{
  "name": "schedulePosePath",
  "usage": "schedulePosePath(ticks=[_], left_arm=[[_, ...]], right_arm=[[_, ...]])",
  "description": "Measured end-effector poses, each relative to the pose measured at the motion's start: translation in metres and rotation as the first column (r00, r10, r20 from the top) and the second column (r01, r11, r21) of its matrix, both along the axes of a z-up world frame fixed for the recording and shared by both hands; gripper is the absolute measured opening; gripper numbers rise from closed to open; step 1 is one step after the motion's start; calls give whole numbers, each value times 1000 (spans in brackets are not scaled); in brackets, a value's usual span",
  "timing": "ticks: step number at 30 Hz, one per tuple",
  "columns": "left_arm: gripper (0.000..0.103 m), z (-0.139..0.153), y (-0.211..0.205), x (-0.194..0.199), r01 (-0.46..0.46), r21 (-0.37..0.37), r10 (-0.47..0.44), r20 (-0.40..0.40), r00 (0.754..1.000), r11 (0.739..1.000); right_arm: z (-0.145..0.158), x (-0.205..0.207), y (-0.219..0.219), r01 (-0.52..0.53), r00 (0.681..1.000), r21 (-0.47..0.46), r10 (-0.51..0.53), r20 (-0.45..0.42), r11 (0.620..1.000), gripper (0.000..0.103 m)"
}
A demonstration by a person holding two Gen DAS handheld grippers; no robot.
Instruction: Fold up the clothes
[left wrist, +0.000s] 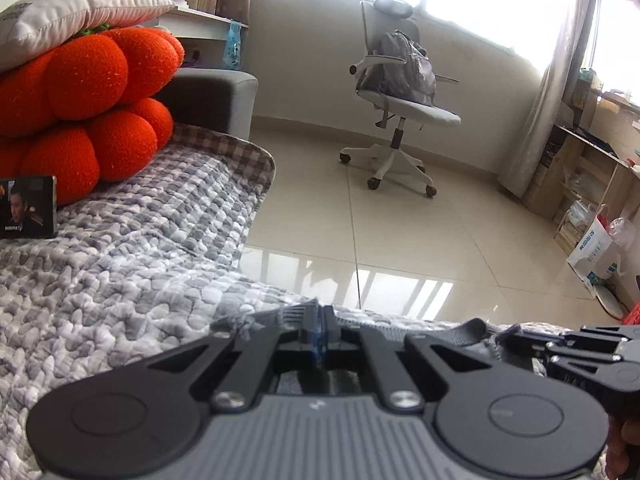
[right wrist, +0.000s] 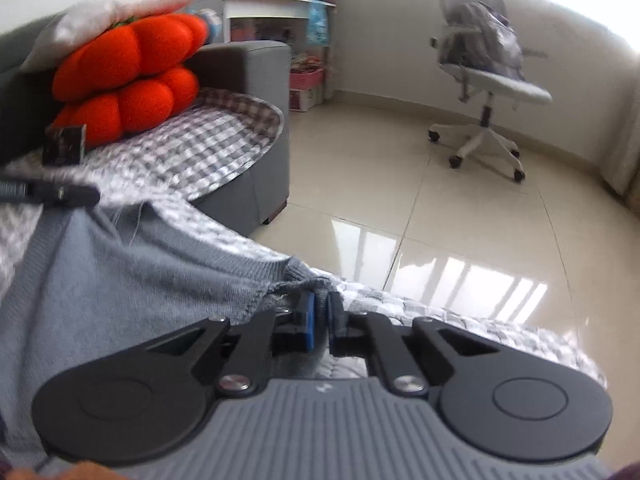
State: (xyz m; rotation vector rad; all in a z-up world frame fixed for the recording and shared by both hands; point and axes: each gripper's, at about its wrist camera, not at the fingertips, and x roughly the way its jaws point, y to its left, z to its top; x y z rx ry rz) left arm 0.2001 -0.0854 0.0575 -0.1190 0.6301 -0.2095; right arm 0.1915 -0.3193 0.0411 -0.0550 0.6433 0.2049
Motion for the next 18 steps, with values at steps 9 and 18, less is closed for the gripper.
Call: schedulePosePath(ticks=[9,18], left_arm=[[0,-4,-11,22,-71,22,72,-18,997,997],[3,-18,11,18,-43,-18,40,-123,992,999]], right_arm=[[-10,17,-9,130,990,20,-128,-50,991,2],[-4,-6,6,150,989,-39,-149,15,988,14]])
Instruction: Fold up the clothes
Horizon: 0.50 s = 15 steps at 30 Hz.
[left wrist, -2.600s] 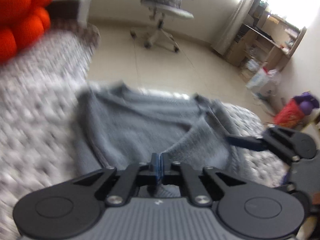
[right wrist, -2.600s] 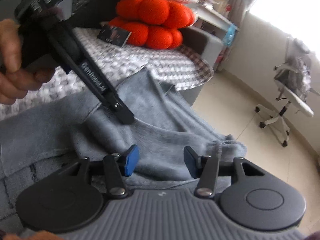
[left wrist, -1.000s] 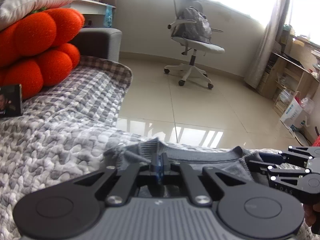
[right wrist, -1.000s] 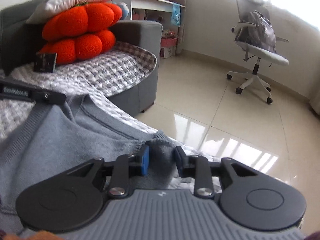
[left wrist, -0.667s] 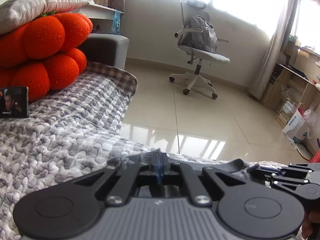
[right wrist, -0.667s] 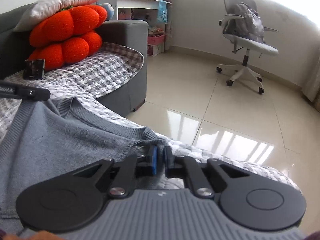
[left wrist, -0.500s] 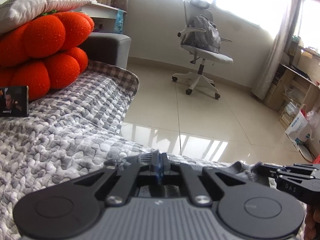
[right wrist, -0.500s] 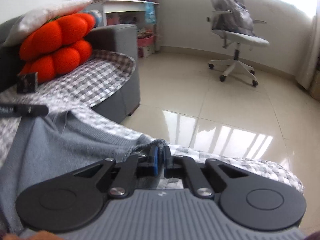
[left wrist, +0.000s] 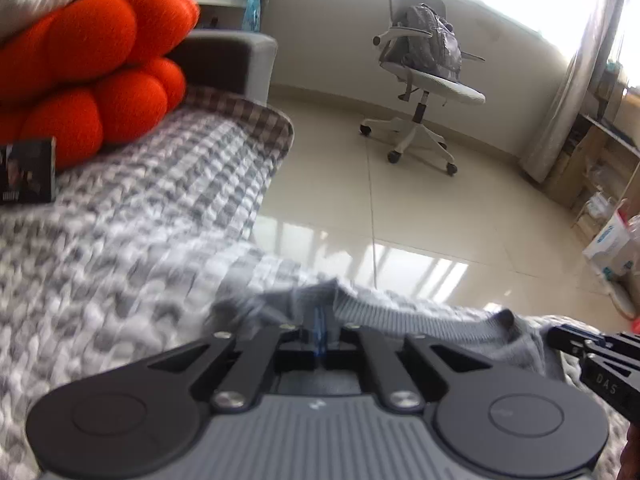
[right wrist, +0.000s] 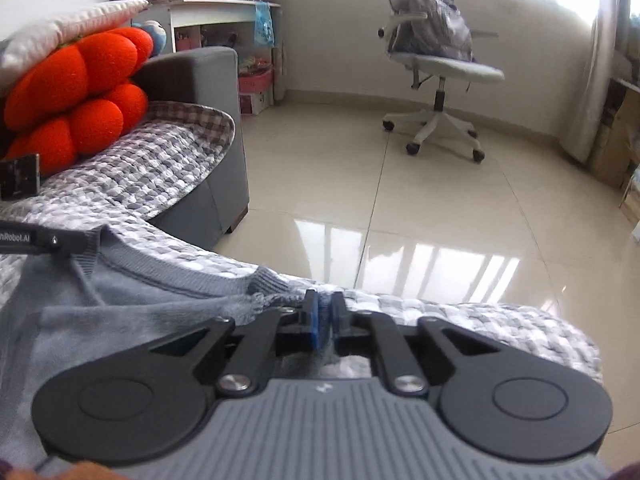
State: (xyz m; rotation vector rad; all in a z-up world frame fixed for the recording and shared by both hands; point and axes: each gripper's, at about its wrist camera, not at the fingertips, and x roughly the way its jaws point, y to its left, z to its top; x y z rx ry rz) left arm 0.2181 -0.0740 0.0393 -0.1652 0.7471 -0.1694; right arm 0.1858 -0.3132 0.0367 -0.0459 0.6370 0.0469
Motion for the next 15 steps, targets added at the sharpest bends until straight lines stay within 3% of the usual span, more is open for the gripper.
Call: schedulePosePath(ticks=[2,3,4,6,7,10,13,15], left_arm=[[8,0,16,-11,-13,-39,12,-35,999,999],[13,1,23,-16,-13,-57,11,-46,999,998],[22,3,26,-22,-2,-72,-2,-49,999,997],[38,6,33,-34,21,-103,-26,-52,998,994],[45,8,36,-41,32,-118,-39,-54,998,992],[52,11,38,-55,74,-131,-81,-49,996,989],[53,5,24,-63,123,-86,-129,-72,989,989],[53,0,19,-68,132,-77,-138,-79,987,988]], right_arm=[[7,-19,1,-19,1000,9,19,1,1000,15],[11,-31,0,-30,1000,27,31,-5,999,23],[14,-47,1,-48,999,45,48,-10,998,39],[21,-83,4,-101,995,81,102,-11,992,48],[24,-103,7,-145,989,98,146,-5,985,49],[31,-172,20,-250,968,144,249,22,958,49],[30,-241,40,-324,946,162,319,57,932,50],[22,-286,59,-355,935,126,351,56,926,50]])
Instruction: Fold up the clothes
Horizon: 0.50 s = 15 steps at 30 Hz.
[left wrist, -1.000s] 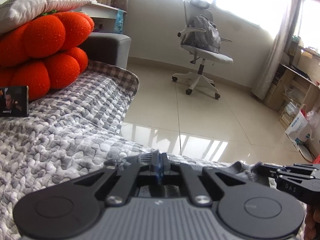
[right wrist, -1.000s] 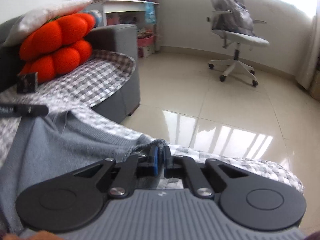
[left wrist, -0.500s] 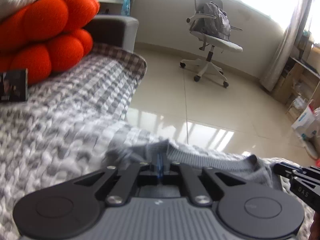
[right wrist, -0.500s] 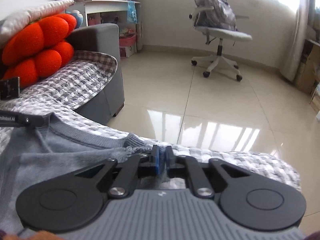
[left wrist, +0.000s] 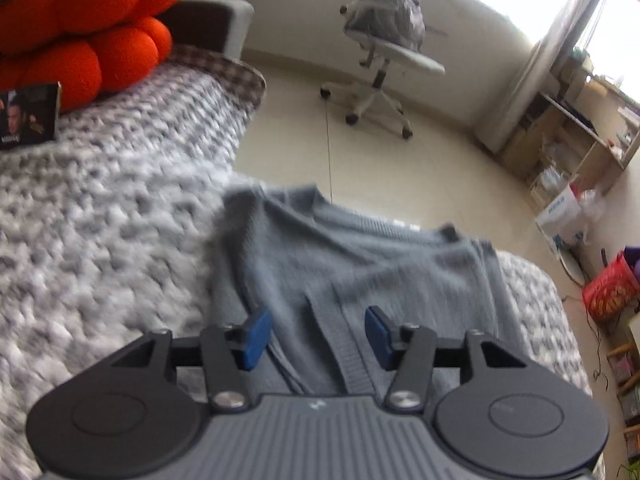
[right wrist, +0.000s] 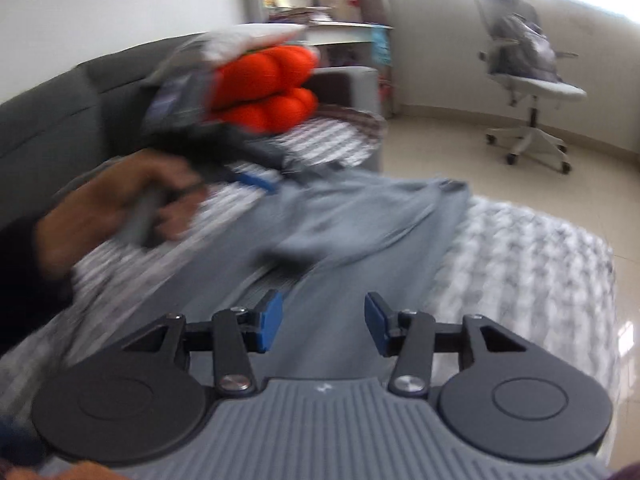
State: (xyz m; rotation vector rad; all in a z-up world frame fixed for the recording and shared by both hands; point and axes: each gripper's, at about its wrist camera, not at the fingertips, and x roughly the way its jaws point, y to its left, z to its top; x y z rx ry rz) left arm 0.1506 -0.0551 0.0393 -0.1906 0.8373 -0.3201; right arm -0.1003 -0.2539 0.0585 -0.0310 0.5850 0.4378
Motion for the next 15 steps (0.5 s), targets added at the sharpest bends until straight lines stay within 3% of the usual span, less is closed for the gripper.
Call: schedulePosePath(ticks=[3,8,10,15], left_arm=[[53,-6,-4,-5,-2,-1,2,0,1000,1000],[53,-8,-3,0,-16,-13,16,-13,1000,1000],[53,-7,0,3,-25,-36,24,-23,999,999],[53,-8,-1,9,-17,-37,16,-23,1000,999]], right_arm=[[-16,-47,37,-53,998,-108,56,24,993,50],[-39,-66,62,-76,996,-78,73,-46,994,48],[-45,-64,65,-53,997,-81,48,-63,995,33],[-50,-57,66,8,998,-66,-13,-68,998,14]])
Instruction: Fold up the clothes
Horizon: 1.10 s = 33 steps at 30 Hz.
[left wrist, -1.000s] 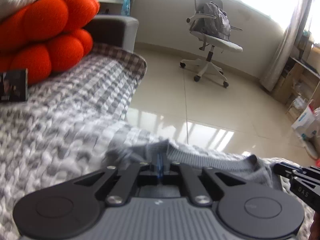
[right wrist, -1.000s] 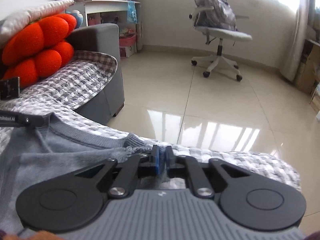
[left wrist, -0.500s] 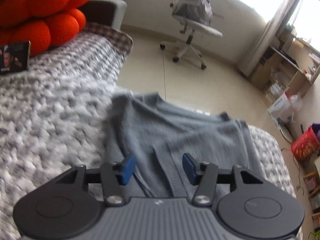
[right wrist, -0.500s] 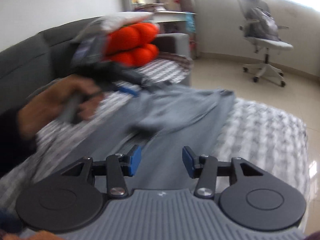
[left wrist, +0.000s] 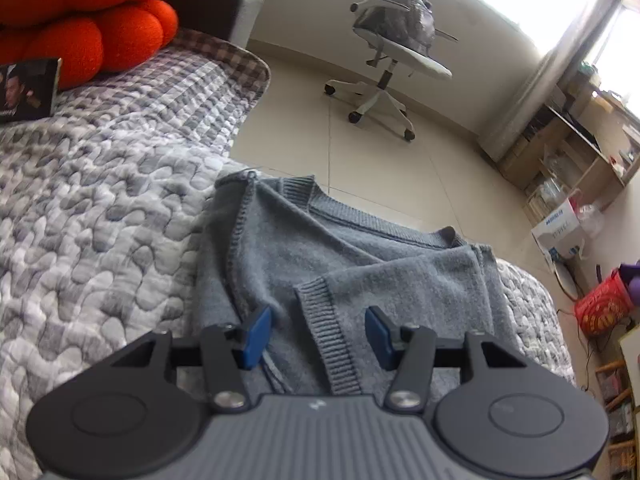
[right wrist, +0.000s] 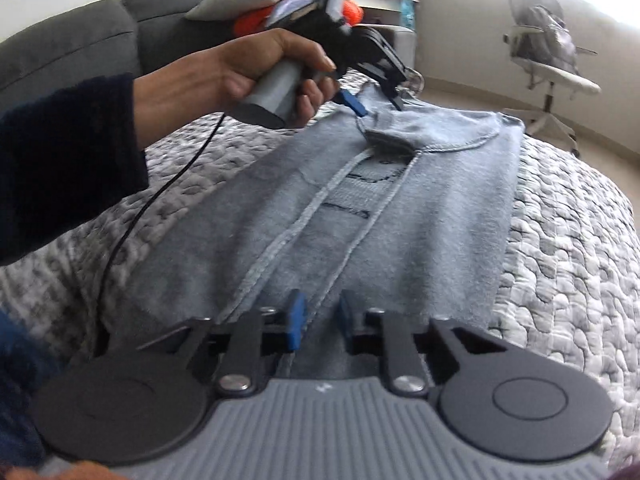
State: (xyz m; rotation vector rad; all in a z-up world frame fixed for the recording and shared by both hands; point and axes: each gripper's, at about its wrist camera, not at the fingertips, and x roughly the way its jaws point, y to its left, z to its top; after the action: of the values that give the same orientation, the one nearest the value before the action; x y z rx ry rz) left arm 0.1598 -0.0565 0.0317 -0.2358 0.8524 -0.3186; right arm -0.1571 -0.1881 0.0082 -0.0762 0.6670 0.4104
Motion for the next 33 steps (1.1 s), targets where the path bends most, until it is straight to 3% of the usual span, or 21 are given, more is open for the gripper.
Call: schedulePosePath(ticks=[4,7,11,14,16,17,19,21,22,23,26,27,29,30,33], left_arm=[[50,0,-4,6,39,-5,-39,2,999,999],[38,1,-4,8,31,8,-31,-4,1000,999],[36,1,-5,9,36,10,-36,-6,999,999],[28,-1,-6,12,30,7,-30,-9,1000,1000],[6,-1,-7,11,30,19,-30,-4,1000,999],[6,0,-9,9,27,34,-28,8,1000,999],[5,2,-11,5,21,57,-23,40,999,998],[5,7,-13,0,12,68,-16,69,998,998],[5,9,-13,-2,8,71,-14,82,997,997],[5,11,-15,-5,4,76,-11,92,996,997],[5,15,-15,-11,-9,67,3,103,995,998],[5,16,-16,-13,-11,70,3,109,994,997],[4,19,-17,-14,-17,79,8,120,993,997],[4,20,-17,-13,-17,74,8,119,993,997],[3,25,-13,-11,-22,55,15,122,992,998]], right_arm=[[0,-1,-9,35,999,110,-32,-25,993,2],[1,2,-16,60,997,206,-51,-51,977,2],[3,3,-19,72,996,293,-53,-72,953,1],[2,6,-16,83,995,277,-66,-70,957,1],[-2,8,-15,97,994,270,-77,-84,958,1],[-2,7,-13,112,992,245,-95,-79,963,1],[-1,3,-14,124,992,226,-112,-66,966,17],[0,0,-16,130,991,211,-118,-68,969,21],[0,-2,-15,133,990,194,-124,-61,972,32],[-1,-3,-13,132,991,179,-125,-55,975,36],[-1,-5,-5,122,992,133,-118,-35,984,38],[0,-5,-2,112,994,117,-110,-27,987,37],[0,-4,5,119,993,70,-118,-11,990,27],[0,-4,6,126,992,54,-126,-8,991,16],[-3,-2,3,150,989,42,-150,-15,988,5]])
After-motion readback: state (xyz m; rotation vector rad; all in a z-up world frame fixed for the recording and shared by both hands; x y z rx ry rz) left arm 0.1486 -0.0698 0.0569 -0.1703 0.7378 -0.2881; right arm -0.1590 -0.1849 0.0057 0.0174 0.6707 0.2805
